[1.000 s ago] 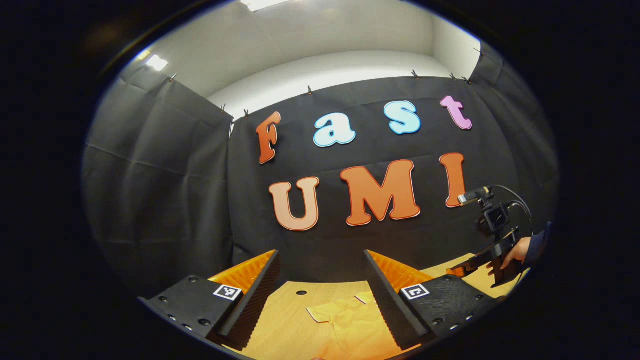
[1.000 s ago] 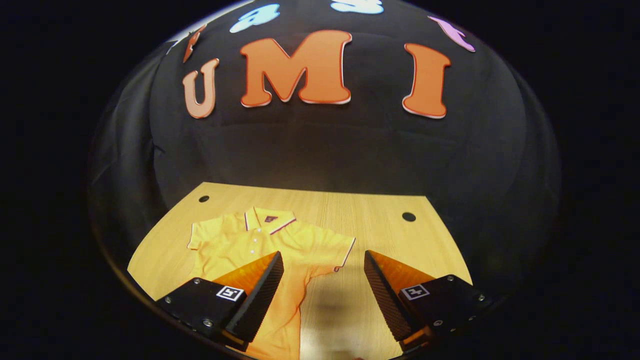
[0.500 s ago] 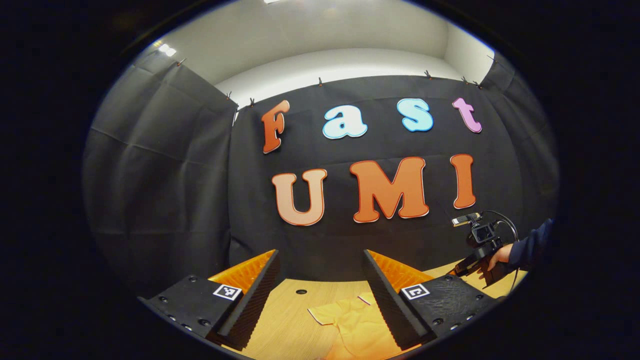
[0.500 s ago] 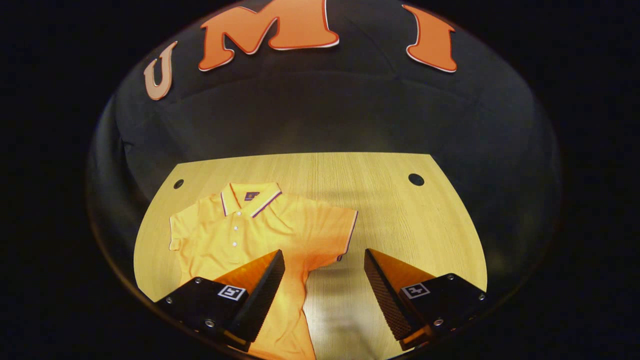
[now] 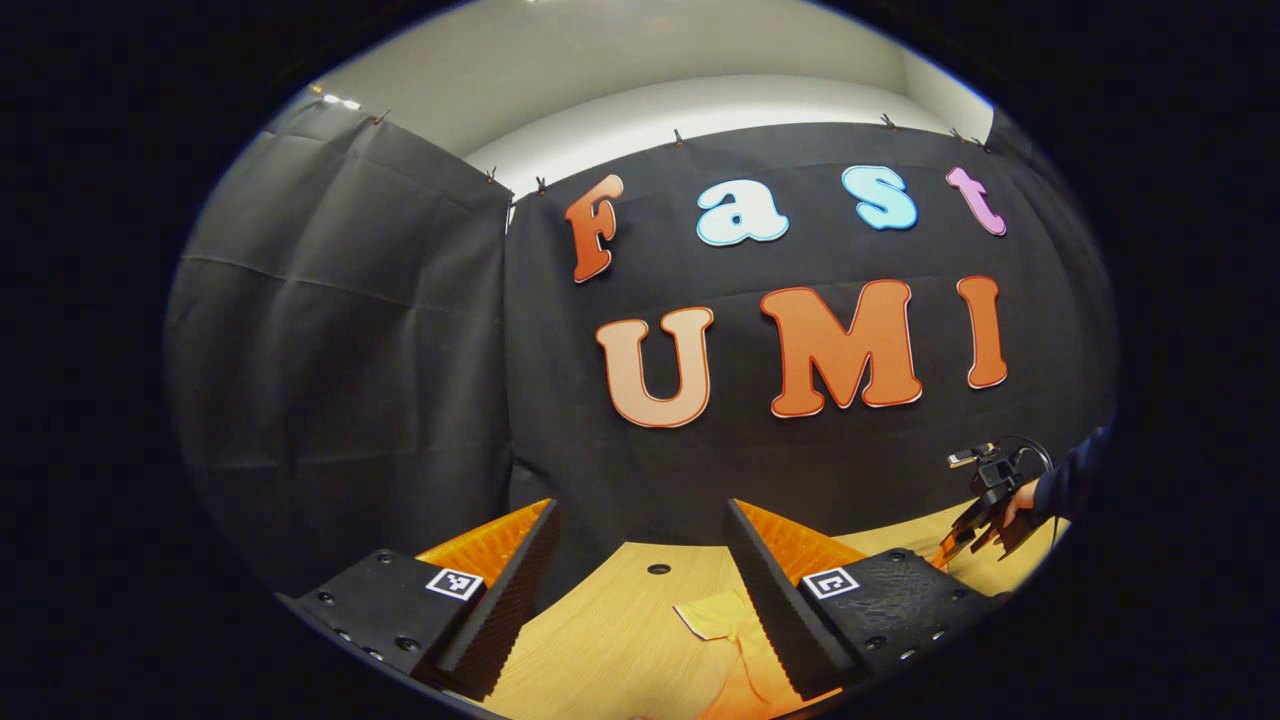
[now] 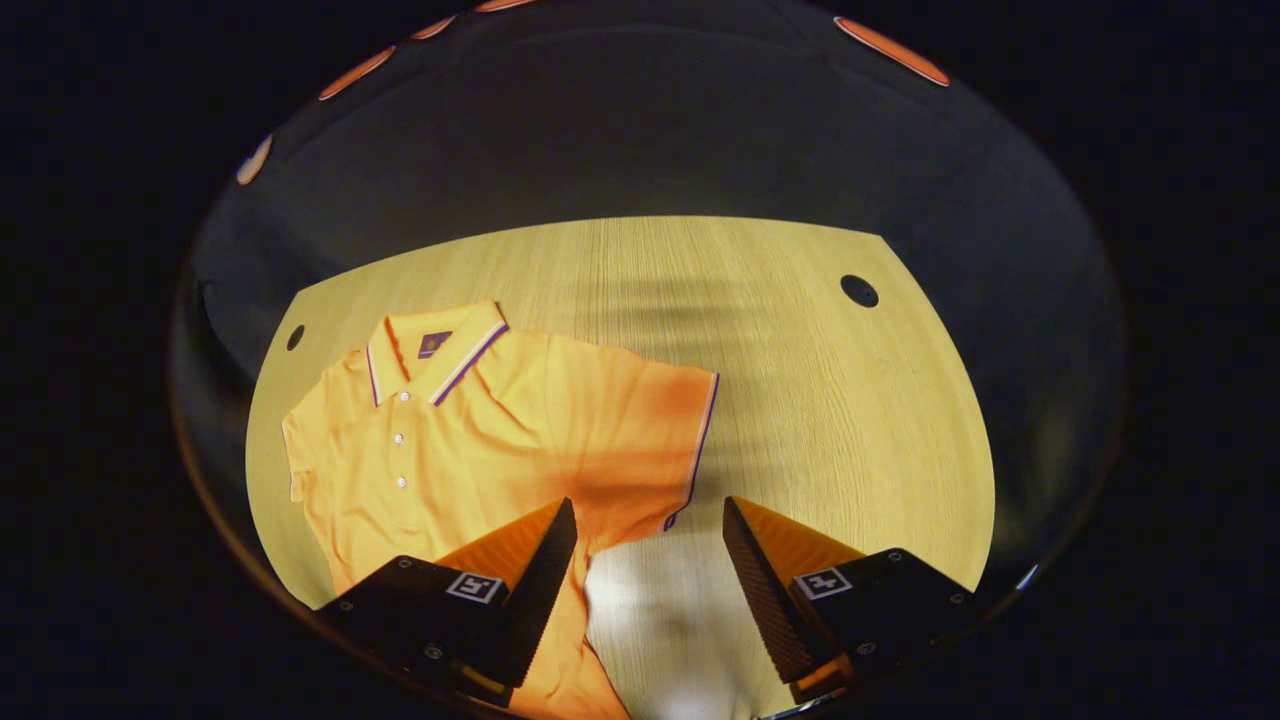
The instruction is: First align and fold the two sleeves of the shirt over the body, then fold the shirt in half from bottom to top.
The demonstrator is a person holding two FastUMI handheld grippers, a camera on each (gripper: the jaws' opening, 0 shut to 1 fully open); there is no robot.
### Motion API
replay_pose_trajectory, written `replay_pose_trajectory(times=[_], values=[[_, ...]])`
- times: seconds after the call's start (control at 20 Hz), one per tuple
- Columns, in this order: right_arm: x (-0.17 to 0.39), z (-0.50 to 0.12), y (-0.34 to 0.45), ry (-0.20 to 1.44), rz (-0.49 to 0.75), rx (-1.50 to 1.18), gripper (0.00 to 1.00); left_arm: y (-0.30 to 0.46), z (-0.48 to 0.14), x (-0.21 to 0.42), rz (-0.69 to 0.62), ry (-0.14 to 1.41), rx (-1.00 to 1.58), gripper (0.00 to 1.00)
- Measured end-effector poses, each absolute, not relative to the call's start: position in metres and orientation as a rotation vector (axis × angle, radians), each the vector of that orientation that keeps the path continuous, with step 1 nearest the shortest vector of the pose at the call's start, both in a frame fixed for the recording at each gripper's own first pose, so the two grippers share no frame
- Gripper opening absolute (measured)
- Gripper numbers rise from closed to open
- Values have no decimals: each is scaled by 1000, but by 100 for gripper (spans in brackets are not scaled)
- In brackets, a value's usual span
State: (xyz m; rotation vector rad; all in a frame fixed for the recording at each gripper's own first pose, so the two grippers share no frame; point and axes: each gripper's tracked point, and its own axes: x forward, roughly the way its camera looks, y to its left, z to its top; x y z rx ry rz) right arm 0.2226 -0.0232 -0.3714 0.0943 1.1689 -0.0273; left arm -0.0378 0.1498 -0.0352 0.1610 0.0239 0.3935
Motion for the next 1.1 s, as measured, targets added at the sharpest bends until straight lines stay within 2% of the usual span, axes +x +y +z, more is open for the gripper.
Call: replay_pose_trajectory(times=[0.2,0.45,0.55,0.6,0.65,0.7,0.75,0.8,0.85,0.9,1.0,1.05,1.1], values=[[237,-404,-34,1241,-57,79,86,164,-51,-30,443,75,162,100],[248,-431,-29,1315,-41,76,75,175,-66,-22,500,126,165,100],[246,-436,-26,1354,-25,112,61,172,-73,-15,498,148,169,100],[252,-434,-26,1349,-31,130,60,168,-74,-11,494,155,172,100],[250,-439,-27,1355,-32,137,43,166,-77,-8,487,162,172,100],[251,-437,-27,1350,-24,130,44,163,-80,-3,478,169,170,100],[251,-436,-27,1343,-15,128,39,161,-84,2,469,177,164,100],[250,-437,-25,1346,-21,136,41,160,-86,3,461,183,159,100],[251,-436,-25,1338,-3,133,20,158,-88,6,453,188,153,100],[251,-437,-25,1334,15,136,20,157,-88,10,446,190,149,100],[263,-439,-35,1281,-30,184,19,153,-92,20,434,192,142,100],[263,-428,-27,1290,6,251,3,154,-94,23,431,194,139,100],[268,-422,-27,1258,3,243,3,155,-94,25,430,195,136,100]])
